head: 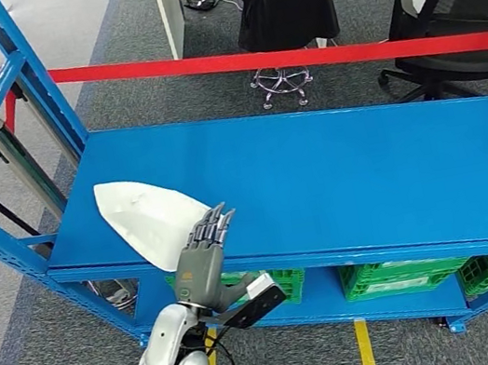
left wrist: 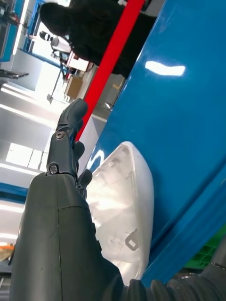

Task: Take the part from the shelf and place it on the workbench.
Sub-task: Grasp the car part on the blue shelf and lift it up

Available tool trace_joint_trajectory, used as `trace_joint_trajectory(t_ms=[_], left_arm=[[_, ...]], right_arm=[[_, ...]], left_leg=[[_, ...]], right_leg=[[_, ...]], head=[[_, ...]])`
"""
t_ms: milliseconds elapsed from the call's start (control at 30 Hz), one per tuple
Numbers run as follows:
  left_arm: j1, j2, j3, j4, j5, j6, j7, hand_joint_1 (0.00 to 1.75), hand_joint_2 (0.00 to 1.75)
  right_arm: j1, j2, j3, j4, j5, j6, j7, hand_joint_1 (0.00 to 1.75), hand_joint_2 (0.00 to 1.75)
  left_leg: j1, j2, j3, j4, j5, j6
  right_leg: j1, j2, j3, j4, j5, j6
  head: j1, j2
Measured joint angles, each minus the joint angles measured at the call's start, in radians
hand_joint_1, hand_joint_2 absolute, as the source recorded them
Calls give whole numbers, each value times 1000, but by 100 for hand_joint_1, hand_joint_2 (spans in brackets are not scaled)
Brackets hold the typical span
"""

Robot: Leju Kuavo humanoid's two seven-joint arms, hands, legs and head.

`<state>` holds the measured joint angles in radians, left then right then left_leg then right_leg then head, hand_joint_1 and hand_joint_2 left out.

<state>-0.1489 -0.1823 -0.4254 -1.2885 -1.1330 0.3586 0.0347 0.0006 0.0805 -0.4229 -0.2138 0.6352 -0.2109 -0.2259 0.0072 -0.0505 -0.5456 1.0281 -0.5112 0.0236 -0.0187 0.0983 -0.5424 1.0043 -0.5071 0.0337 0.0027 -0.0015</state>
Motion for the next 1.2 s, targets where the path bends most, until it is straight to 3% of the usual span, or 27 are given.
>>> trace_joint_trajectory(t_ms=[533, 1200], left_arm=[[-53, 0, 116, 116, -91, 35, 90, 0, 175], [-150, -33, 138, 209, -132, -25, 117, 0, 175]], right_arm=[[-2, 0, -3, 0, 51, 14, 7, 0, 0], [-14, 0, -21, 1, 80, 21, 3, 0, 0]], left_leg=[[0, 0, 0, 0, 0, 0], [0, 0, 0, 0, 0, 0]], right_leg=[[0, 0, 0, 0, 0, 0], [0, 0, 0, 0, 0, 0]], head=[[0, 0], [0, 0]])
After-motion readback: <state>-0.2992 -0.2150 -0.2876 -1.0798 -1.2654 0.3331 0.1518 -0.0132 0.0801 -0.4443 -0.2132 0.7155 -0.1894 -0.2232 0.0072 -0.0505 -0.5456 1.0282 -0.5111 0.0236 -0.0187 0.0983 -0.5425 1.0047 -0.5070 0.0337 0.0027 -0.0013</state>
